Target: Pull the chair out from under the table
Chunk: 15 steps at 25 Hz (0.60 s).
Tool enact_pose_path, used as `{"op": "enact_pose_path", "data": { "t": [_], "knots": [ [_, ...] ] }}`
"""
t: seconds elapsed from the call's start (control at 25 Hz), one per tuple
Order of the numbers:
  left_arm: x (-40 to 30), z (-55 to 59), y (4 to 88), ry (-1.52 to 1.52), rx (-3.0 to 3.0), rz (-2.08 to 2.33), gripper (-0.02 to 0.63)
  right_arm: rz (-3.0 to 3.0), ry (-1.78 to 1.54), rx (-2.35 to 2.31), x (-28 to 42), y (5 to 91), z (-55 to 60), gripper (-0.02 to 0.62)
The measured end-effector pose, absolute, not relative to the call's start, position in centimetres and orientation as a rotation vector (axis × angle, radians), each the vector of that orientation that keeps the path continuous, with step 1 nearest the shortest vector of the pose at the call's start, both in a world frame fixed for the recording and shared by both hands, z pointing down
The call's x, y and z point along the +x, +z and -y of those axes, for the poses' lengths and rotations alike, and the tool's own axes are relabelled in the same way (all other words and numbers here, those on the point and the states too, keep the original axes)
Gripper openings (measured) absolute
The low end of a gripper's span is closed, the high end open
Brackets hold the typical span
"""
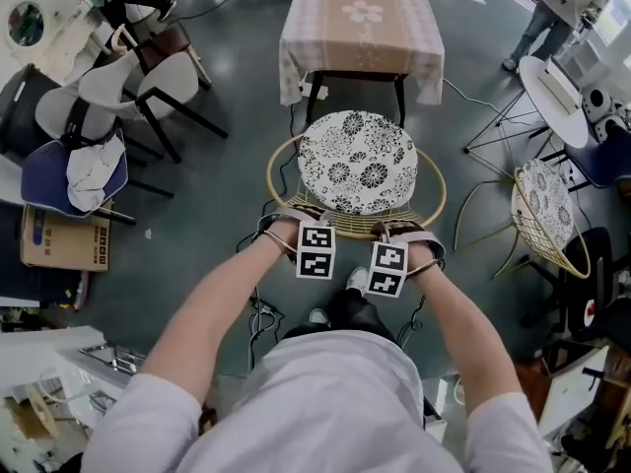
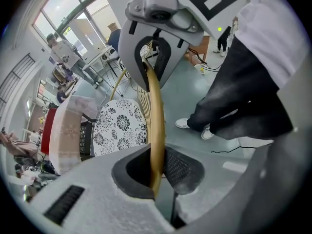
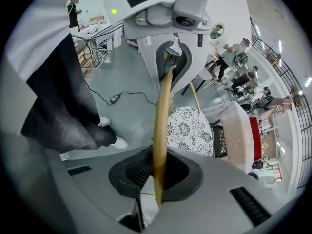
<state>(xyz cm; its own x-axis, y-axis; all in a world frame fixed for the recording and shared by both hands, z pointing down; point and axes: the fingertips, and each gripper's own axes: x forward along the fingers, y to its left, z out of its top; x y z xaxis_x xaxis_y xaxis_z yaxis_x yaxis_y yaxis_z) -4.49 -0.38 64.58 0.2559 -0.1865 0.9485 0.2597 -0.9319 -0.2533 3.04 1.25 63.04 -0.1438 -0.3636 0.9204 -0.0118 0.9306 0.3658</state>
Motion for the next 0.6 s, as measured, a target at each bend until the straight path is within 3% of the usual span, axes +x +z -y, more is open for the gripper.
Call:
{"op": "enact_pose_path", "data": {
  "t": [0.44,0.6],
  "knots": [
    [-4.64,-0.15,64.52,-1.69,-2.177,0.007,0.032,1.698,-0.282,0.327,2.82,63.21,-1.98,0.031],
    [-4.69,-0.22,64.32,-1.648,-2.195,-0.057,0.08,1.707,-0.213,0.343,2.58,63.03,-2.37,0.112]
  ]
}}
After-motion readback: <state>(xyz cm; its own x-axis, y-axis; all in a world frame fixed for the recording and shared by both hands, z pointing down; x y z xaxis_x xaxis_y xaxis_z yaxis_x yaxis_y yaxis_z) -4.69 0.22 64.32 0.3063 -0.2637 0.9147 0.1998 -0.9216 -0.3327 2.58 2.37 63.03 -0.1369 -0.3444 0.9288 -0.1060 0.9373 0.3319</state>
